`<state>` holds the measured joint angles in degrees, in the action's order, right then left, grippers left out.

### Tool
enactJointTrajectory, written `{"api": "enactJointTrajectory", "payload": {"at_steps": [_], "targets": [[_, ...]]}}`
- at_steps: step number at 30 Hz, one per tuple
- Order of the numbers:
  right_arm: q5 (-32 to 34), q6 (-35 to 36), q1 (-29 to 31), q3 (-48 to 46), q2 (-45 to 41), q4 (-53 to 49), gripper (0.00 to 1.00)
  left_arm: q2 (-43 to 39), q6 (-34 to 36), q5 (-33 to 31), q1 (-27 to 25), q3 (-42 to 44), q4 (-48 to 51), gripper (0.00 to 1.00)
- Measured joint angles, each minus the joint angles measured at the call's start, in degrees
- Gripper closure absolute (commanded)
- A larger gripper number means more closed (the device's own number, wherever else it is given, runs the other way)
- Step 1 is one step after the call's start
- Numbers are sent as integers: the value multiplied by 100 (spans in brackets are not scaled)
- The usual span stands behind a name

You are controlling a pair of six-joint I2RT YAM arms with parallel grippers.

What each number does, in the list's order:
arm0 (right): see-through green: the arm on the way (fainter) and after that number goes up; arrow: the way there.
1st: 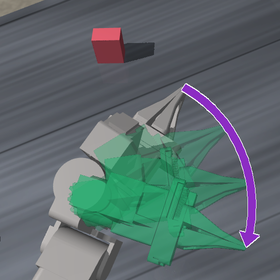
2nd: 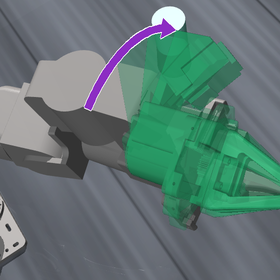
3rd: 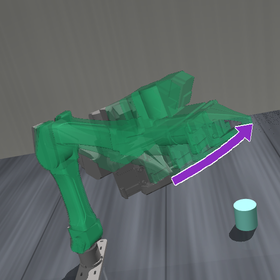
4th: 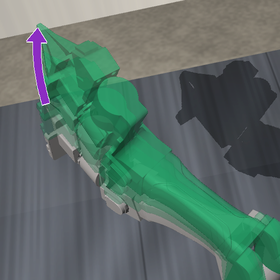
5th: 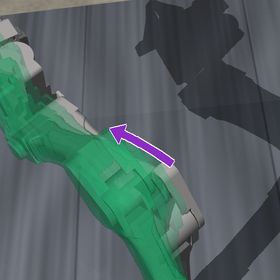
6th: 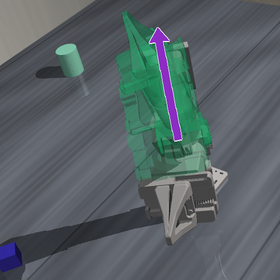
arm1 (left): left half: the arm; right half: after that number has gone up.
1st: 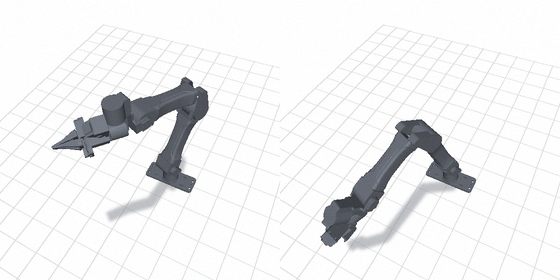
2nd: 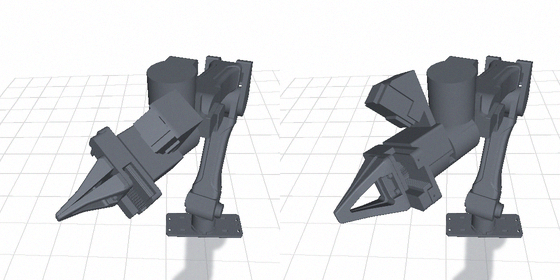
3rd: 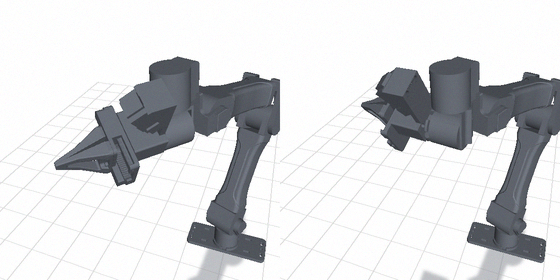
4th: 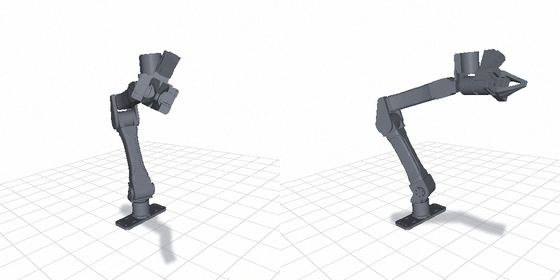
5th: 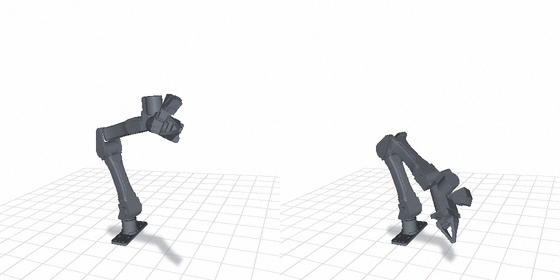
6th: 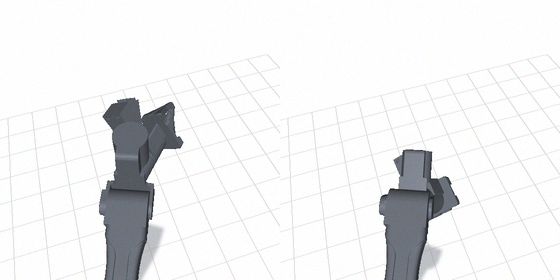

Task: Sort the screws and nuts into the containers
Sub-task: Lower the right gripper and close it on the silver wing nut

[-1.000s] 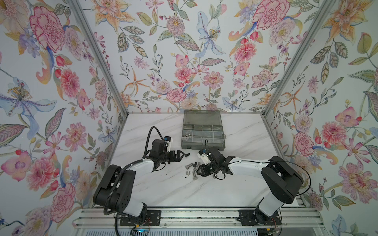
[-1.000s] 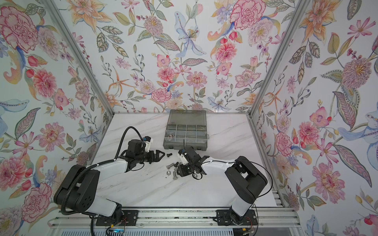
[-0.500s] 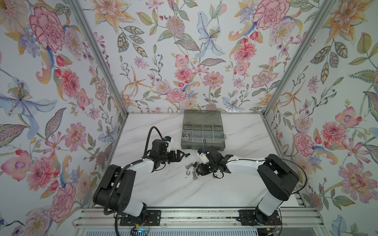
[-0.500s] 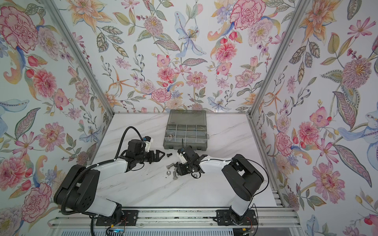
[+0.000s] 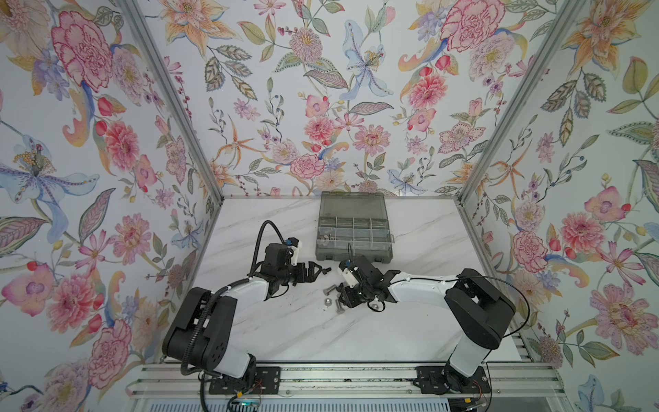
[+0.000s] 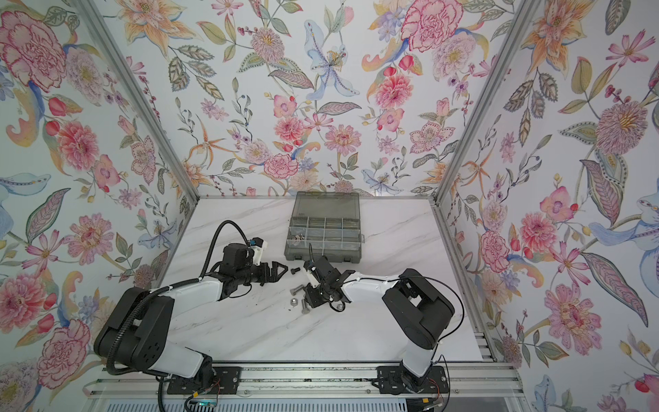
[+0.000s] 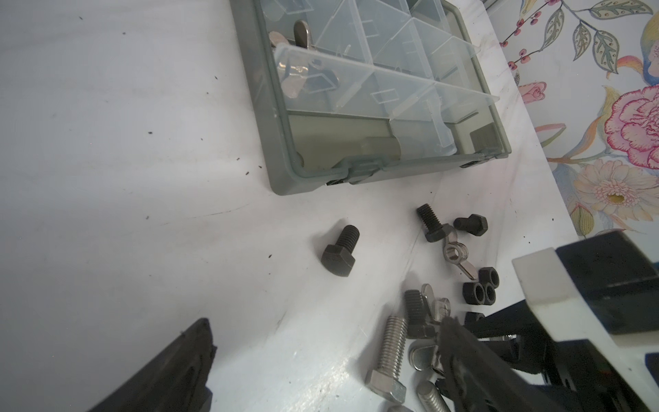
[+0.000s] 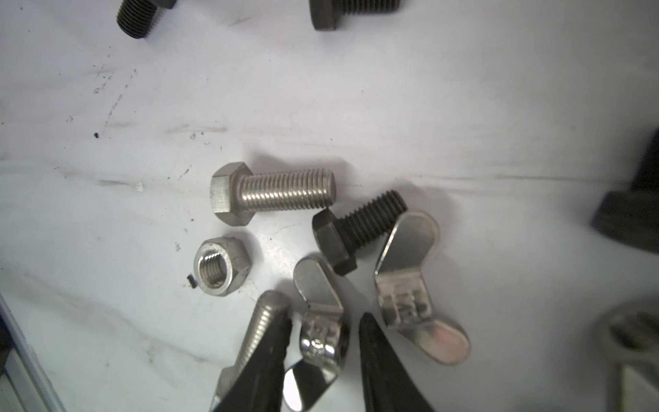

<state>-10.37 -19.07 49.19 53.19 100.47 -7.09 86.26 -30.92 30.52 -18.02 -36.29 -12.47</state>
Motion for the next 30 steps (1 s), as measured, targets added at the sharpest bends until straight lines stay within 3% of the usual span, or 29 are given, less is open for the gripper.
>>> {"api": "enactJointTrajectory", "payload": {"at_steps": [8, 16, 23, 30], "targets": [[289, 142, 136, 153, 79, -188, 72, 0, 0, 61, 0, 2, -28, 1], [354, 214, 146, 190, 68, -245, 95, 0, 0, 61, 0, 2, -50, 1], [109, 264, 31, 188, -79, -474, 98, 0, 0, 66, 0, 7, -98, 1], [-308, 540, -372, 348, -763, -581, 98, 0, -44, 149, 0, 57, -302, 0]]}}
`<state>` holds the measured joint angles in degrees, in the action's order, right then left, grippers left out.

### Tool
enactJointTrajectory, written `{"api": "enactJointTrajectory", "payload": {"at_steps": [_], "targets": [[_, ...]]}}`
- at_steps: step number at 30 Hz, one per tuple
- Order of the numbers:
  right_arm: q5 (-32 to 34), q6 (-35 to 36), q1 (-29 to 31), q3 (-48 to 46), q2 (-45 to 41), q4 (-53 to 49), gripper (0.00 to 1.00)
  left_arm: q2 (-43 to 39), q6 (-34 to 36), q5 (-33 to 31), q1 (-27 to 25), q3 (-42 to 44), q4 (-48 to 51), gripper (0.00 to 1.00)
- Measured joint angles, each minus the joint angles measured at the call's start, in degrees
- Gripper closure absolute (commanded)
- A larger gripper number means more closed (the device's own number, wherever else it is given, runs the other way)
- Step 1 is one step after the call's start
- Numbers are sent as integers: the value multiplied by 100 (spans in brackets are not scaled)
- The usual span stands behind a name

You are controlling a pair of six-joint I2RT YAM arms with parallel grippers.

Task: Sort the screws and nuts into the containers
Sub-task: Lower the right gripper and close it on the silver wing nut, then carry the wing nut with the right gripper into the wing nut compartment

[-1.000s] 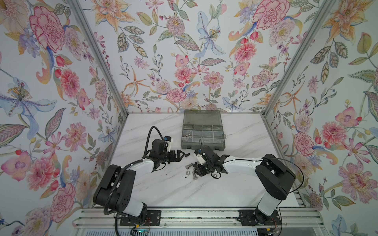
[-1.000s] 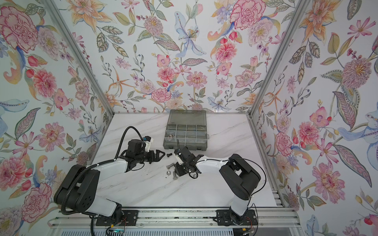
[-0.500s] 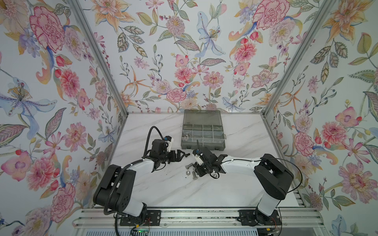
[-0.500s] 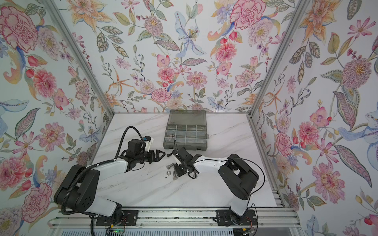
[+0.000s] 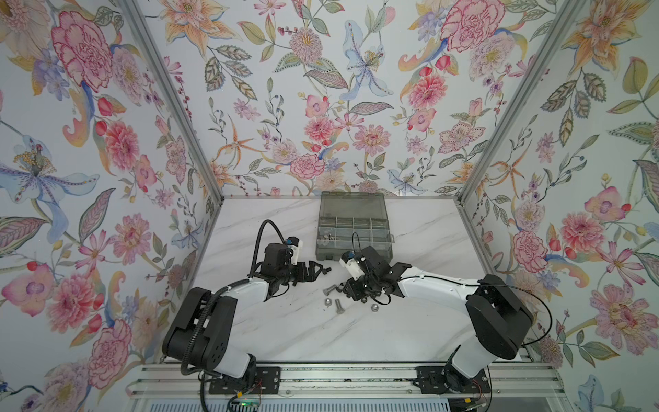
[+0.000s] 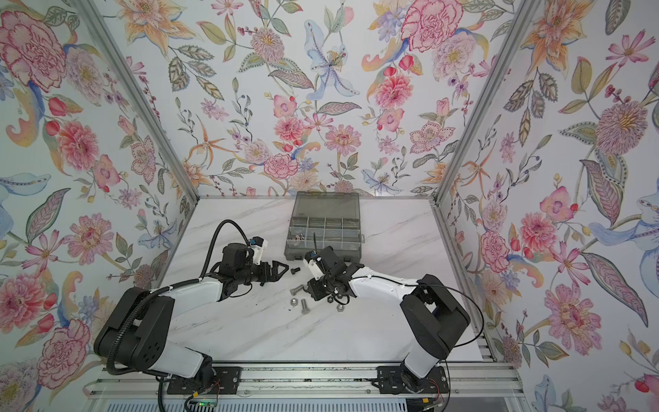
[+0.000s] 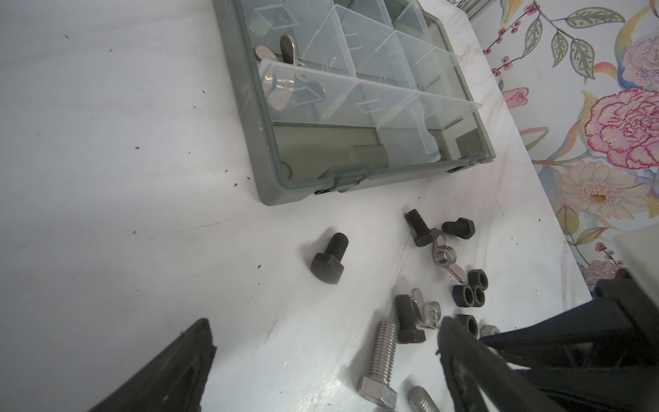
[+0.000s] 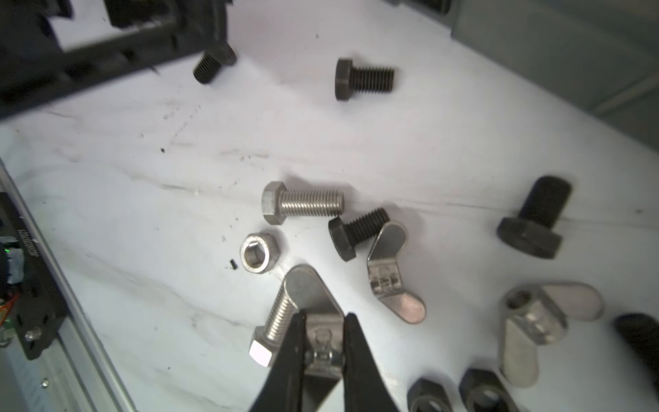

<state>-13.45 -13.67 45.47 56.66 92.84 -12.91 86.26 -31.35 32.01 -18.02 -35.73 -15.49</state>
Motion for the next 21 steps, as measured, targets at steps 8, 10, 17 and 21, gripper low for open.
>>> {"api": "enactJointTrajectory", "payload": {"at_steps": [8, 10, 17, 21], "targets": [[-76, 407, -446, 1075, 20, 9, 97, 0, -66, 190, 0, 39, -219, 1], [-87, 498, -542, 1443, 184, 20, 97, 0, -68, 212, 0, 39, -234, 1], [107, 669, -750, 2557, 1036, 35, 96, 0, -103, 214, 0, 39, -245, 1], [269, 669, -758, 3045, 1563, 26, 95, 0, -105, 216, 0, 39, -245, 1]]}}
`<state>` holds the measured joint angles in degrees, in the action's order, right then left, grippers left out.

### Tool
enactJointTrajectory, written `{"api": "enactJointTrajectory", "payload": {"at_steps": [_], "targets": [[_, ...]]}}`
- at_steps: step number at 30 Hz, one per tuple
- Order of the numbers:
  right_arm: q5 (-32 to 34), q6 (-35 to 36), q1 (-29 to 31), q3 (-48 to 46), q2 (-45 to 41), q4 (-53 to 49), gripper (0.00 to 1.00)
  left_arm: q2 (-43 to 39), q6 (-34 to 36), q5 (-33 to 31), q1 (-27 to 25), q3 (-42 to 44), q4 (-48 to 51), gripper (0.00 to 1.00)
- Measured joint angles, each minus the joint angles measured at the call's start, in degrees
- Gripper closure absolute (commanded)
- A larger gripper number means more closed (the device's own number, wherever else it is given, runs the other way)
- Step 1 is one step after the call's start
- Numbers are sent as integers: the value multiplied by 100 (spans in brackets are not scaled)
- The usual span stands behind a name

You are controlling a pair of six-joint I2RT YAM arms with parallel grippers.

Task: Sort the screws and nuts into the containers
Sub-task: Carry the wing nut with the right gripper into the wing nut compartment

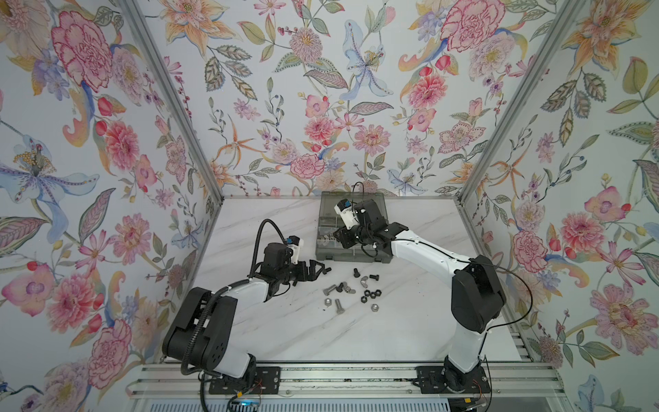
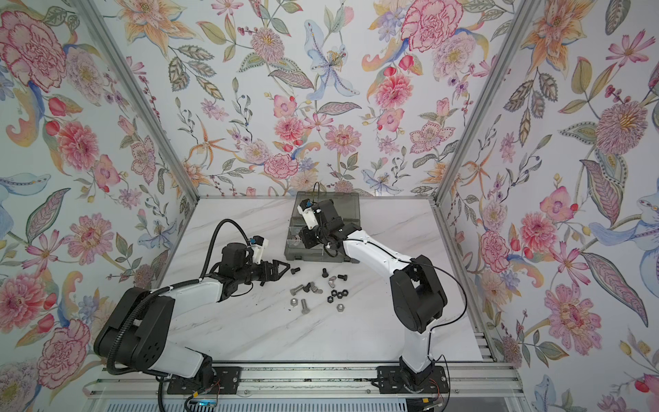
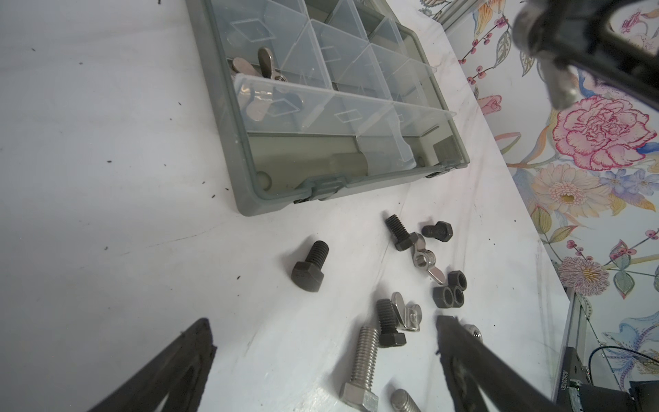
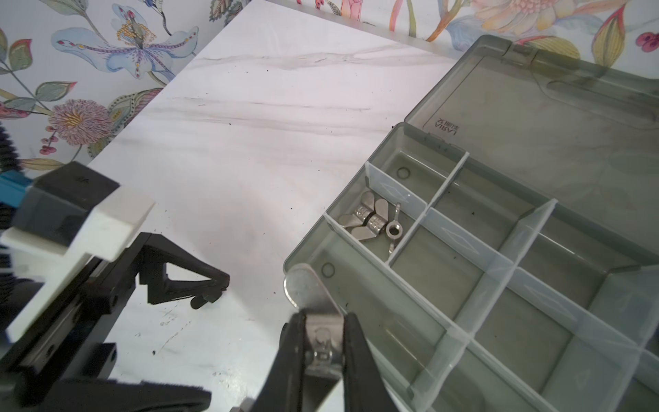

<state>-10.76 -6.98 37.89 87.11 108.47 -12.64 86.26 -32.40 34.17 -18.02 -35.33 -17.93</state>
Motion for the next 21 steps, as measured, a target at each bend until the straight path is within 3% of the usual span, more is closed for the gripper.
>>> {"api": "enactJointTrajectory", "payload": {"at_steps": [21], "targets": [[332, -9, -7, 1751, 2037, 46, 95, -85, 0, 13, 0, 59, -20, 1]]}}
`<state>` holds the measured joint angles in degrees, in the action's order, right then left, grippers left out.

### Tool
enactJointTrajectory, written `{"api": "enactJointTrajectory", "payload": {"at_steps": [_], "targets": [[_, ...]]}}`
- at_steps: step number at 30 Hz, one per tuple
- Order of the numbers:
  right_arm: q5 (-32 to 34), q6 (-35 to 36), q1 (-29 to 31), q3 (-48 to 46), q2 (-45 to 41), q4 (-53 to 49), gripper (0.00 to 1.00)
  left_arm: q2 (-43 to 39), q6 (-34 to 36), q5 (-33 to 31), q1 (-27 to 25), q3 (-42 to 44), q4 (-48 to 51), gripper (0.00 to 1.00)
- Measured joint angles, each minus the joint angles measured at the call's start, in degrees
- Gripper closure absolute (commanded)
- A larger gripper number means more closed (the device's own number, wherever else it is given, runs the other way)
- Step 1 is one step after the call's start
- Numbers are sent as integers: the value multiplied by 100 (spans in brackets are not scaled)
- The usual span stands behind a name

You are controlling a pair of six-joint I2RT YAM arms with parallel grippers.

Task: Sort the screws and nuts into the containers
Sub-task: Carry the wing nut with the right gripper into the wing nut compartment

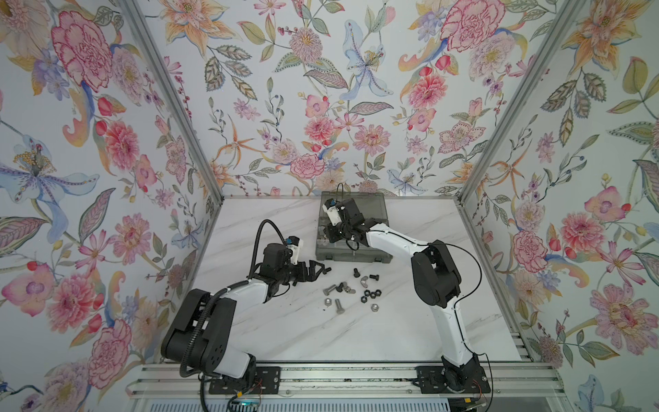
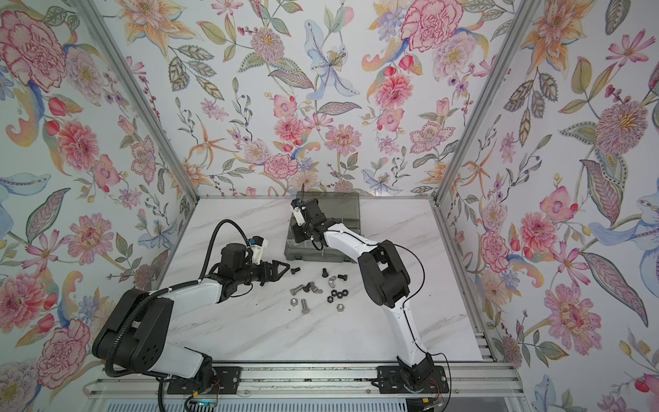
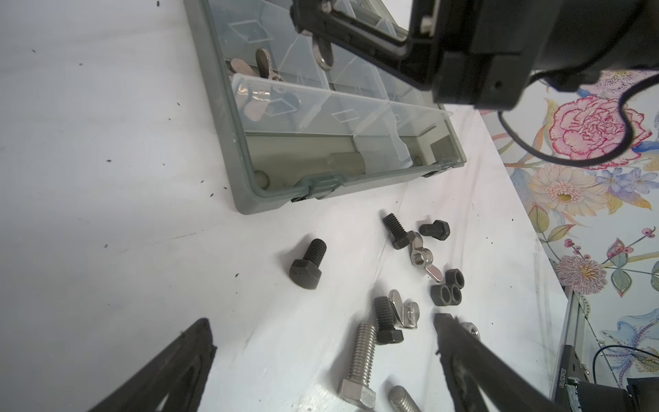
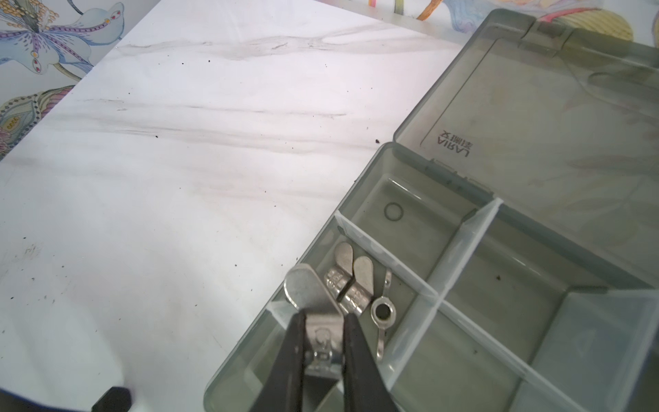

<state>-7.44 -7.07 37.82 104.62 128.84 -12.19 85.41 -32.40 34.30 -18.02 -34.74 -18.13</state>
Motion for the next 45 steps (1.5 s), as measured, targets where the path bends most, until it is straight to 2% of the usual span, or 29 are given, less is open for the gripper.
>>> {"api": "enactJointTrajectory", "payload": {"at_steps": [12, 19, 30, 40, 45], "targets": [[42, -24, -118, 223, 393, 39, 90, -15, -2, 0, 0, 61, -2, 1], [31, -22, -350, 223, 413, 83, 90, -15, -7, 2, 0, 61, -22, 1], [33, -24, -330, 223, 413, 85, 89, -13, -7, 22, 0, 66, -125, 0], [33, -68, -297, 223, 413, 85, 82, -13, -9, 26, 0, 142, -166, 1], [20, -103, -297, 223, 415, 87, 74, -13, -20, 26, 0, 146, -168, 1]]}}
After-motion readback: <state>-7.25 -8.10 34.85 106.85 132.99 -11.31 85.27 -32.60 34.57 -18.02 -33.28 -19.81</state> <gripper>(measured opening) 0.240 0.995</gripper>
